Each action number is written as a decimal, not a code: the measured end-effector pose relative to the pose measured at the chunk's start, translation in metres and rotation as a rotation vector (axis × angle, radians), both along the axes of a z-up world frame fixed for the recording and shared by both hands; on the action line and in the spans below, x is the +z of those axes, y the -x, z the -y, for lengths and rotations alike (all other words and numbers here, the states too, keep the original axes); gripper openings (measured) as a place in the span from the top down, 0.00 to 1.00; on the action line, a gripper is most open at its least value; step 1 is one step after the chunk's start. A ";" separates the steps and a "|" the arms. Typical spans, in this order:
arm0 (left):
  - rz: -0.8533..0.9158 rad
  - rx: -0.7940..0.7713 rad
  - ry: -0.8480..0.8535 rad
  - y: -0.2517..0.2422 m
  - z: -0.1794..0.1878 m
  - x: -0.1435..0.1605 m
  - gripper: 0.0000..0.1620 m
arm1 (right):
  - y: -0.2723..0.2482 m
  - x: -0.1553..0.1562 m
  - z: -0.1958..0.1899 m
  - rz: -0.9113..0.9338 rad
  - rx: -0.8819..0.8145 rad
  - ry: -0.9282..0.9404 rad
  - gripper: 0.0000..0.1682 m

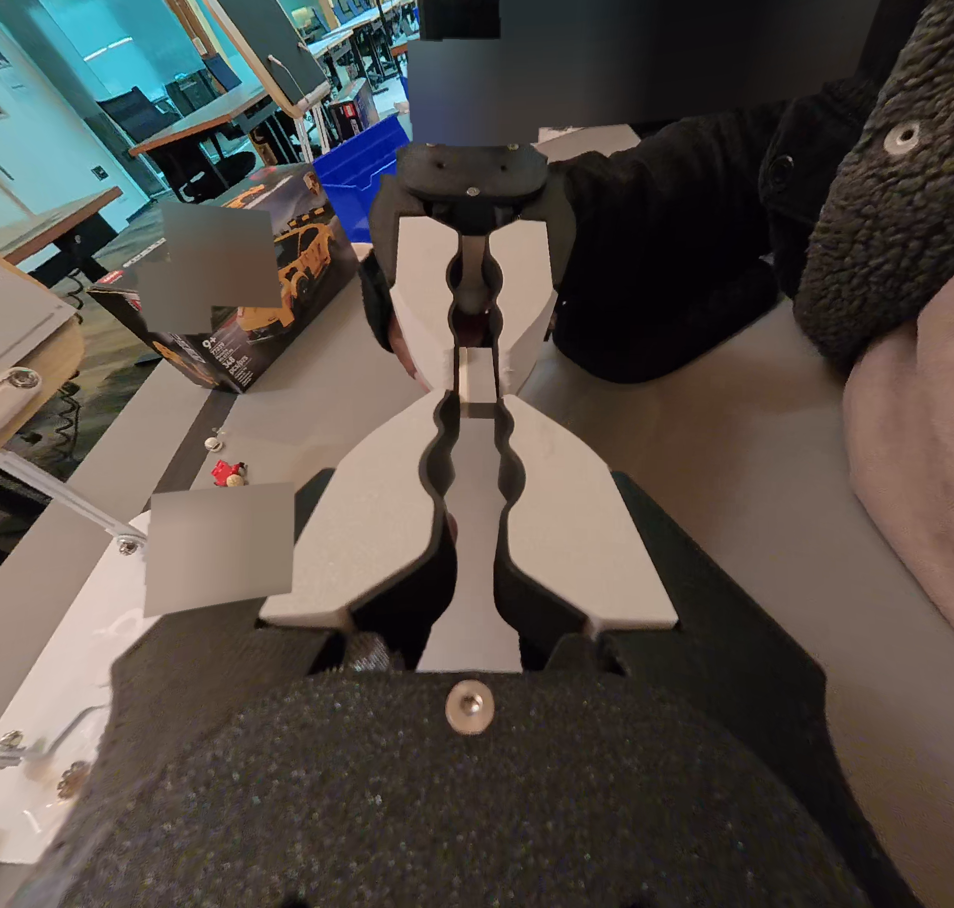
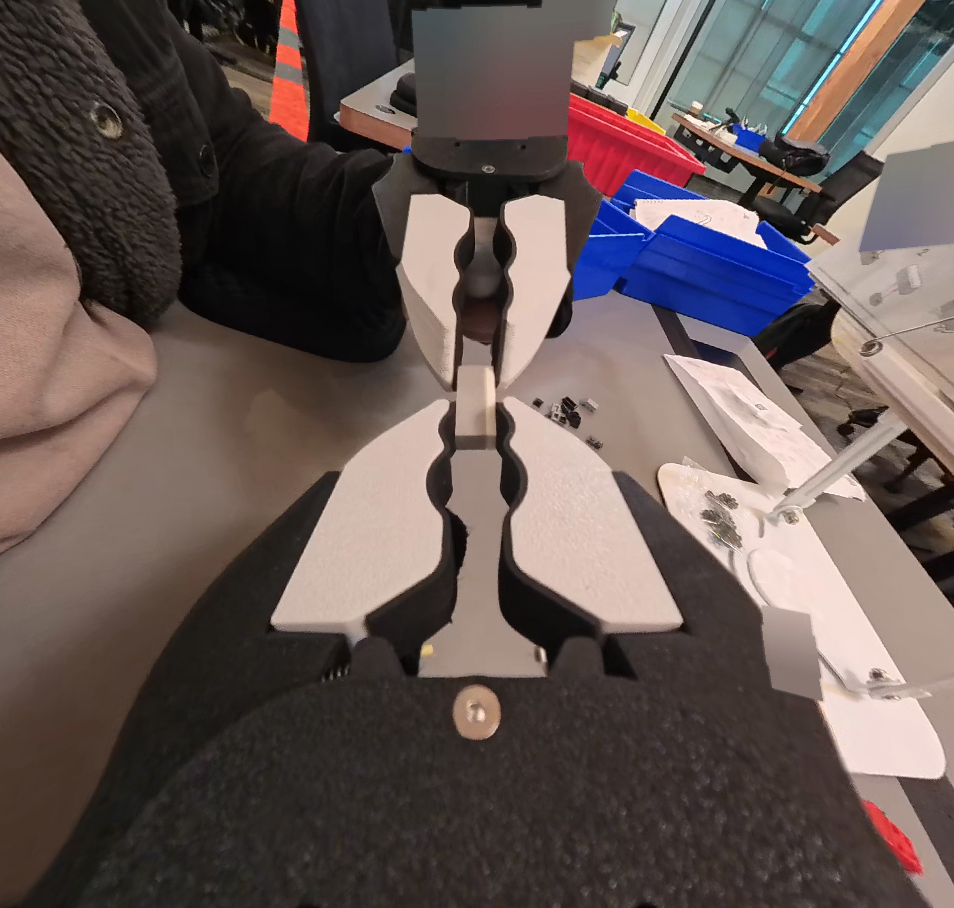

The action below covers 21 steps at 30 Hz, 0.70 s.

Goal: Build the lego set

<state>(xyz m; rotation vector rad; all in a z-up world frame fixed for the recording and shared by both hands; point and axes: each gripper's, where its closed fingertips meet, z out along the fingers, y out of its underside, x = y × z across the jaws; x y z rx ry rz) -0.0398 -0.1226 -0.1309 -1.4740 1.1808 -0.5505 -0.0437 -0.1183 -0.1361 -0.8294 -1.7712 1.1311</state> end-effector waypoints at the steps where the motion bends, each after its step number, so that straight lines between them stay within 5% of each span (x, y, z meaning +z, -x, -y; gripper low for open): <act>1: -0.010 0.002 -0.003 0.001 -0.001 -0.002 0.91 | 0.000 -0.002 -0.001 0.008 -0.007 -0.015 0.92; 10: -0.034 0.007 -0.015 0.006 -0.002 -0.005 0.91 | -0.002 -0.001 -0.004 0.002 -0.023 -0.089 0.92; 21: -0.073 0.083 -0.226 0.004 -0.004 0.009 0.88 | -0.004 0.014 -0.005 -0.098 -0.089 -0.299 0.92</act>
